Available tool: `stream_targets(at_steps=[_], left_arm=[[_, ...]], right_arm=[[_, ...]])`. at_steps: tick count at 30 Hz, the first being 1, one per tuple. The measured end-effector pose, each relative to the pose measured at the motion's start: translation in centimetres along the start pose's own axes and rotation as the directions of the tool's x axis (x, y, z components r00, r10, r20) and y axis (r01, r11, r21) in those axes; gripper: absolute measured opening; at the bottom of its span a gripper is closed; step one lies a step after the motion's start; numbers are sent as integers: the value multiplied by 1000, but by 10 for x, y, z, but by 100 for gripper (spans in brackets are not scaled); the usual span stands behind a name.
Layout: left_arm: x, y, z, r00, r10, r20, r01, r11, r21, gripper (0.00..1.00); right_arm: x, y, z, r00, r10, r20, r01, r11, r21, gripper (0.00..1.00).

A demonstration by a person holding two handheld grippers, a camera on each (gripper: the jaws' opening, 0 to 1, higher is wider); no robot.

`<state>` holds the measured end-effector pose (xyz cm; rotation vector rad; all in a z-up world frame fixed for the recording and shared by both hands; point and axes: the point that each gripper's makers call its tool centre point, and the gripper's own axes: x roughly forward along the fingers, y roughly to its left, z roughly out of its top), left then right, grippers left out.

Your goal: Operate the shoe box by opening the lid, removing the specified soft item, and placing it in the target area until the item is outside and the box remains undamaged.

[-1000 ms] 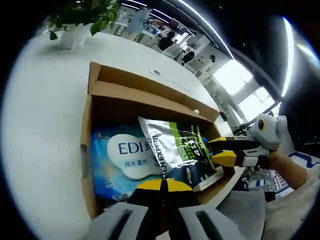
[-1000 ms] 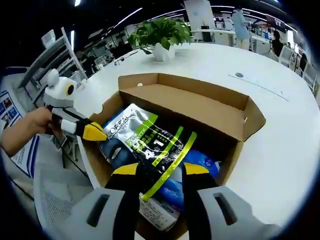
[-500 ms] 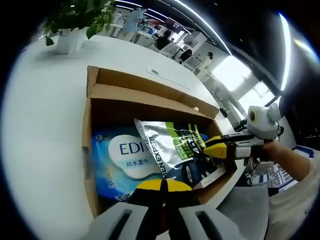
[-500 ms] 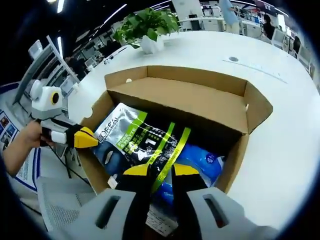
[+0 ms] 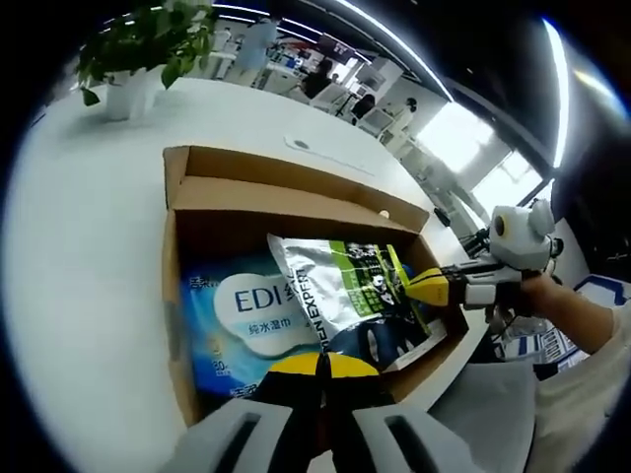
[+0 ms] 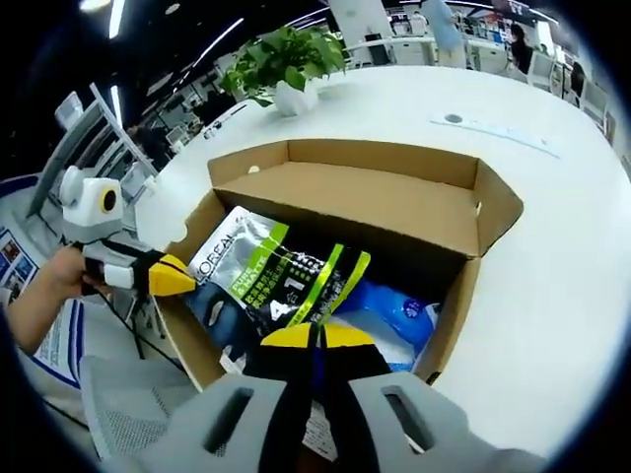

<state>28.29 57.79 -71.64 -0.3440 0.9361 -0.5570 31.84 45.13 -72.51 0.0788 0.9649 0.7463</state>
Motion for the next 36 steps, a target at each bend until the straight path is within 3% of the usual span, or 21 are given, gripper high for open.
stream_targets(at_steps=[10,21,36], left_arm=[[-3,-12,9,1000,-7,16,7,1000,23,0],[-8,-38,23,1000,-13,27,11,997,71,0],[12,-74,37,999,-54,2,53,987,154,0]], right_arm=[[-13,-1,7,999,-7,42,6,1000,25,0],[-36,-4,20,996,-20,83,16,998,53,0],[-75,-31,27,995,-54,85,47,995,87,0]])
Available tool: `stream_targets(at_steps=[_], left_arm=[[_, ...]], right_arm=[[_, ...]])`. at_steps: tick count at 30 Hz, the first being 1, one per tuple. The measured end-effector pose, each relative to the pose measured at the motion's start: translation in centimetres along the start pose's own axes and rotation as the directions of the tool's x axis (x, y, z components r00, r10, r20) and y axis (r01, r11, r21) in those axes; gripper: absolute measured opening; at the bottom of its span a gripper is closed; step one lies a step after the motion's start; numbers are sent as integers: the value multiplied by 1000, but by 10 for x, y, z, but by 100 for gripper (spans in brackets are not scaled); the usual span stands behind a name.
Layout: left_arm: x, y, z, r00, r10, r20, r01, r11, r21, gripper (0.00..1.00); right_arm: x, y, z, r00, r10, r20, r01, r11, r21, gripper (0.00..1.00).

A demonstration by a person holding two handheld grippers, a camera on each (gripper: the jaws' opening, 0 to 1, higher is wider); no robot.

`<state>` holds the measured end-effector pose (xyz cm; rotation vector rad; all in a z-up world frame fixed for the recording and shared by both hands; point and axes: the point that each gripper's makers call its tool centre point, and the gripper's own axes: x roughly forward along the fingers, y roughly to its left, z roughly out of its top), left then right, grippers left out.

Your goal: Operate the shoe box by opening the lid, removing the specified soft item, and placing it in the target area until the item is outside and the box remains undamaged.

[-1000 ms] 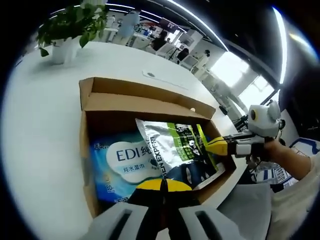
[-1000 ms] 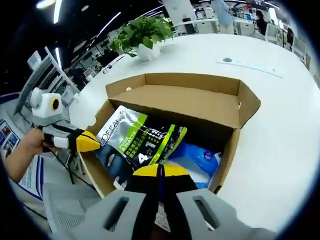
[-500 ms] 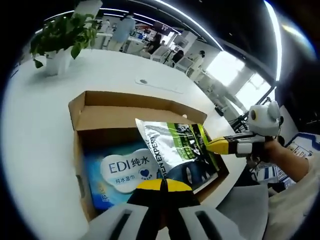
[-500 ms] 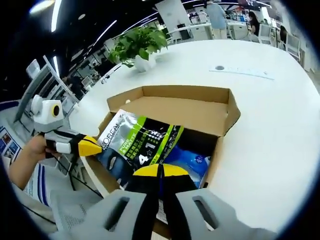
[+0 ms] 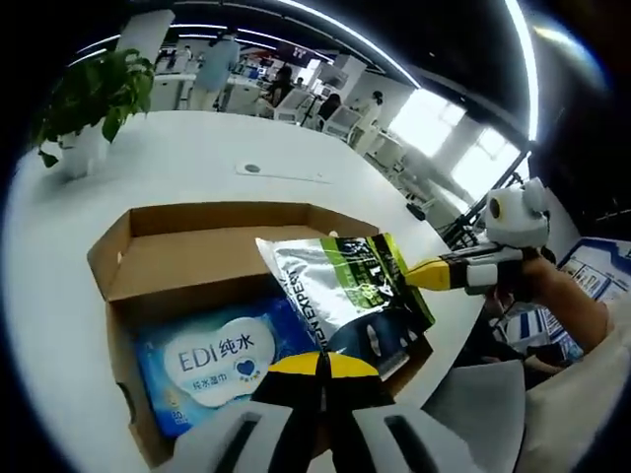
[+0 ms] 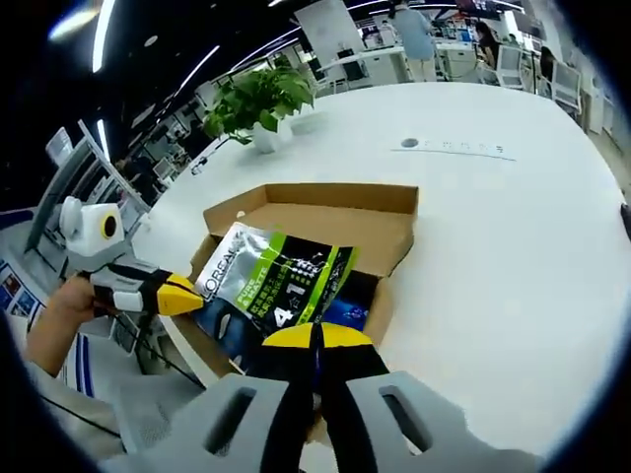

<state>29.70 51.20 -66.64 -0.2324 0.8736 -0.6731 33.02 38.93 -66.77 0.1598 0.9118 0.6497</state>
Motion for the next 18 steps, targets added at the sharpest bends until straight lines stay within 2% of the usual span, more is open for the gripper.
stream_targets(at_steps=[11,18], left_arm=[[20,-27,16,999,-38,-2,38,999,34,0],[41,-48,26,998,-56,-15,57,996,65,0]], right_arm=[[-29,-28,7,1000,-22,17,22,999,31,0],[-46,-50,16,999,-41,34,40,998,49,0]])
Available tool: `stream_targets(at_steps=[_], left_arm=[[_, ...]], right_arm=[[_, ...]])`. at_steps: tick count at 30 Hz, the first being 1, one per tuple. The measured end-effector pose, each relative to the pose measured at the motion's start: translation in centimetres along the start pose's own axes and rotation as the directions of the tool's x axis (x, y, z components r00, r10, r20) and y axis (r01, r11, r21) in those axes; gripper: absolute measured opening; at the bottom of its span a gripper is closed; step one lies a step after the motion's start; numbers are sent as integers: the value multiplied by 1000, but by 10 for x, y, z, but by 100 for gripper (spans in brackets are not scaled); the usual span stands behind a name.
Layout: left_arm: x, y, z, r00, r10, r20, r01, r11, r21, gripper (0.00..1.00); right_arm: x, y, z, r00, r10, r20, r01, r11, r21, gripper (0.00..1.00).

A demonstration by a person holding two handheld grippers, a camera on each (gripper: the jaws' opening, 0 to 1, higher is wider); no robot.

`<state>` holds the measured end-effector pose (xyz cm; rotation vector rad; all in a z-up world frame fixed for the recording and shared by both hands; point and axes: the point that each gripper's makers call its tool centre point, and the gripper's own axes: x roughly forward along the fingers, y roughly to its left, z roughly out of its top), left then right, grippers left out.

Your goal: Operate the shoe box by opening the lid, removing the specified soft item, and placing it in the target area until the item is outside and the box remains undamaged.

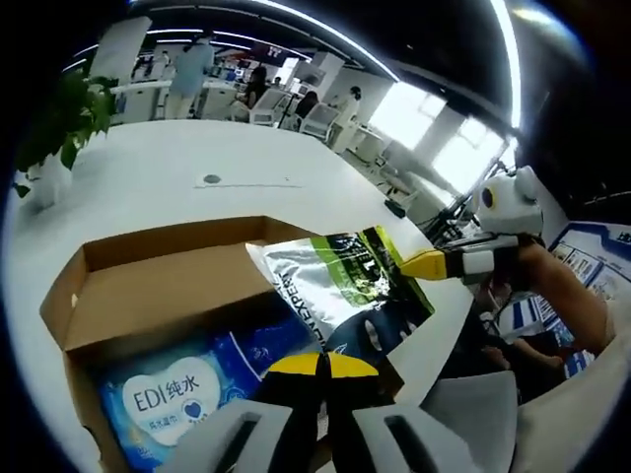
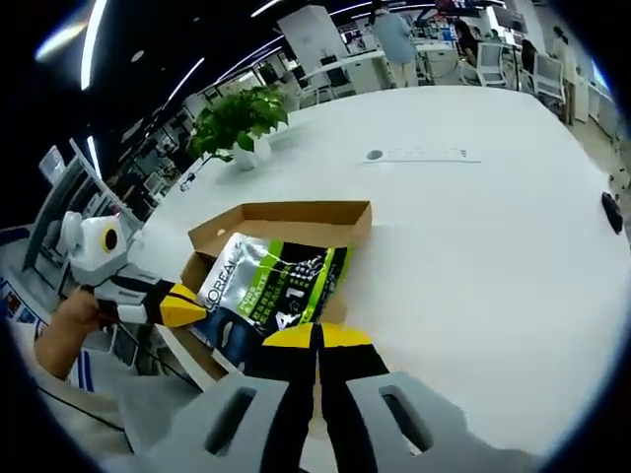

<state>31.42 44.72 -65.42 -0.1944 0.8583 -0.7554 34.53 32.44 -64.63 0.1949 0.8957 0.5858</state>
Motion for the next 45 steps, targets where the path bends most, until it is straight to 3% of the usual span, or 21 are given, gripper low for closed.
stream_targets(at_steps=[21,36,45], left_arm=[[52,-47,28,999,-43,-11,43,998,49,0],[88,-60,36,998,-46,-43,48,997,66,0],[111,-56,35,996,-40,-74,46,996,73,0]], right_arm=[[-33,-64,20,996,-79,34,79,997,-1,0],[-37,-102,24,994,-104,40,103,995,16,0],[-28,-122,19,993,-117,30,116,992,40,0]])
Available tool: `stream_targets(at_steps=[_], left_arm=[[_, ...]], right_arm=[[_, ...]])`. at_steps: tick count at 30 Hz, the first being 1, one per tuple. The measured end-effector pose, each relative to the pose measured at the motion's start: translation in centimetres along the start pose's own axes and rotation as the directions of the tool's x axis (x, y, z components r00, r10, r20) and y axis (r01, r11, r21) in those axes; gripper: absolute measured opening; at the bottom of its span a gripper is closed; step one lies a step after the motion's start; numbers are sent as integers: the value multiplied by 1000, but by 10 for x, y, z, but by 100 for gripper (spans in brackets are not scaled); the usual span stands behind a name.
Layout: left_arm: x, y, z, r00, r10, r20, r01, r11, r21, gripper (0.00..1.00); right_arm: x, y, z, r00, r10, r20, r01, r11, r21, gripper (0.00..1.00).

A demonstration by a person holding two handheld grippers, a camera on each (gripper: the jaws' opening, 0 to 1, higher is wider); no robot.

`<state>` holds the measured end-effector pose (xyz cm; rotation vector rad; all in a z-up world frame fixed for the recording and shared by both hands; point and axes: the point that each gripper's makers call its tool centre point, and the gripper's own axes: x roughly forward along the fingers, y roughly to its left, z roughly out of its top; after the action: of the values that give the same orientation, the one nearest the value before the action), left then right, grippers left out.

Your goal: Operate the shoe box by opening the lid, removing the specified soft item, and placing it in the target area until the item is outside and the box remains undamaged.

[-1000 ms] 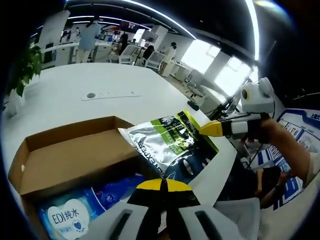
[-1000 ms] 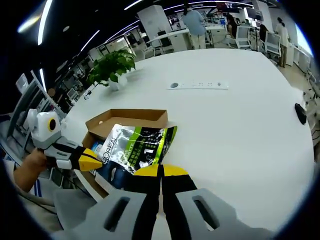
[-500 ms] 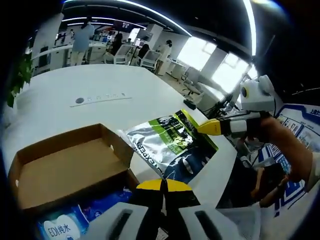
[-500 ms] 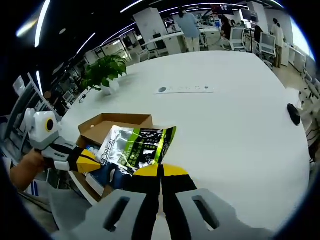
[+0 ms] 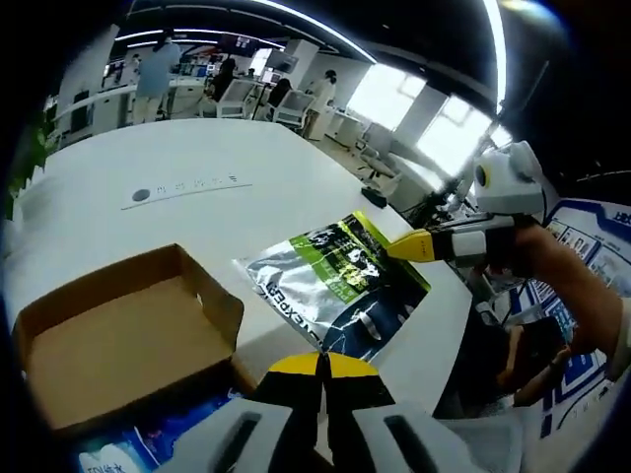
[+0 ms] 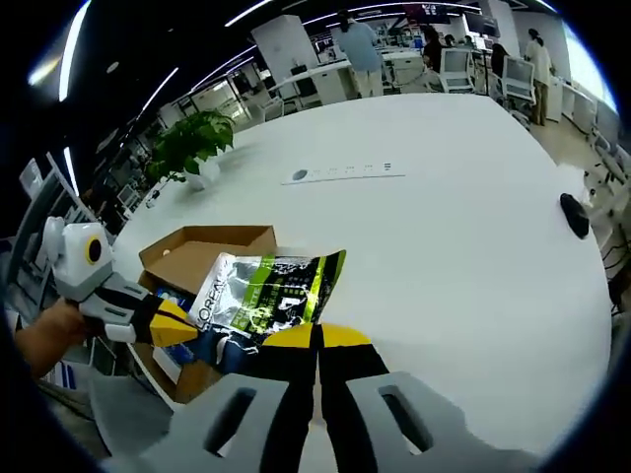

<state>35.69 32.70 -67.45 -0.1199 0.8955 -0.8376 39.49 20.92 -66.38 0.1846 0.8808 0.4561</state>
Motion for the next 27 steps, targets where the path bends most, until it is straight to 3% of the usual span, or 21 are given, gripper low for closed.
stream_targets(at_steps=[9,14,21,23,27], left_arm=[[19,13,-3,997,36,-63,-33,998,44,0],[28,21,-5,992,69,-109,-57,993,106,0],[45,28,-12,981,72,-181,-44,987,155,0],[48,29,-13,977,82,-197,-46,982,185,0],[56,32,-20,953,143,-267,-51,945,324,0]], right_arm=[[25,-15,-4,1000,-2,-25,2,1000,9,0],[38,-20,-8,999,-8,-42,8,1000,-3,0],[51,-30,-11,998,-12,-54,12,1000,-5,0],[55,-32,-13,998,-16,-59,15,1000,-9,0],[65,-36,-18,997,-21,-70,20,1000,-9,0]])
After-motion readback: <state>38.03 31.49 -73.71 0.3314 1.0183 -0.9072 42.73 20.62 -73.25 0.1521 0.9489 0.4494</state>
